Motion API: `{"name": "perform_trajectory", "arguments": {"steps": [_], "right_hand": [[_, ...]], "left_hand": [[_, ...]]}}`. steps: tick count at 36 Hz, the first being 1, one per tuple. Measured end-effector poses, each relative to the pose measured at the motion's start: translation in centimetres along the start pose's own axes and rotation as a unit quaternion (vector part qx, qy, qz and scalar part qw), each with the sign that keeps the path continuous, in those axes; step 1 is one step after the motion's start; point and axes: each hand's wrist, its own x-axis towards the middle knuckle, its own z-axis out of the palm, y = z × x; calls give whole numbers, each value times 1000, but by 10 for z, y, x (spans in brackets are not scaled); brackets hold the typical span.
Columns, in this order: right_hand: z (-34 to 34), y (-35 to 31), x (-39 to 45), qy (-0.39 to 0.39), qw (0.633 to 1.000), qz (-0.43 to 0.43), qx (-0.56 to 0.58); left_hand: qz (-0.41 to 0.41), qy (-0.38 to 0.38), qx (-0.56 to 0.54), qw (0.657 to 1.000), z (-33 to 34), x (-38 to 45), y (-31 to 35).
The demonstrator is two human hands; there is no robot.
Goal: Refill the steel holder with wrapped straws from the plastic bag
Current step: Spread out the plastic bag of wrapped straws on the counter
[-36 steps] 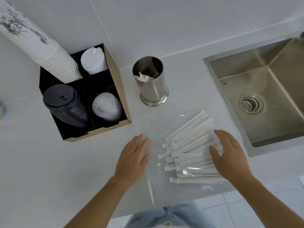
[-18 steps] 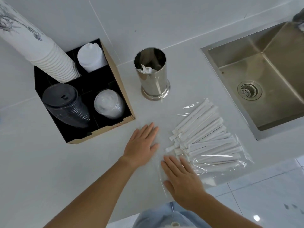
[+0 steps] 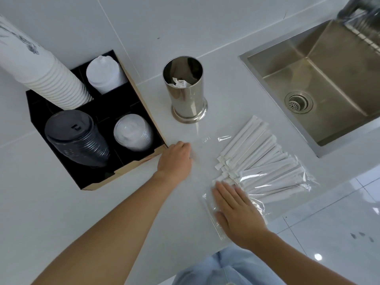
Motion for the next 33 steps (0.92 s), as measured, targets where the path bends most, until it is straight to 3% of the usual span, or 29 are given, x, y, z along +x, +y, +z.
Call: {"name": "perform_trajectory", "arguments": {"steps": [8, 19, 26, 33], "right_hand": [[7, 0, -1, 7, 1000, -5, -23], [-6, -2, 41, -2, 999, 21, -25], [2, 5, 44, 0, 999, 4, -34], [6, 6, 43, 26, 999, -7, -35]], "left_hand": [[-53, -23, -74, 996, -2, 15, -1], [-56, -6, -116, 992, 1, 18, -3], [-134, -15, -174, 975, 3, 29, -9], [-107, -5, -173, 979, 1, 29, -12]]}}
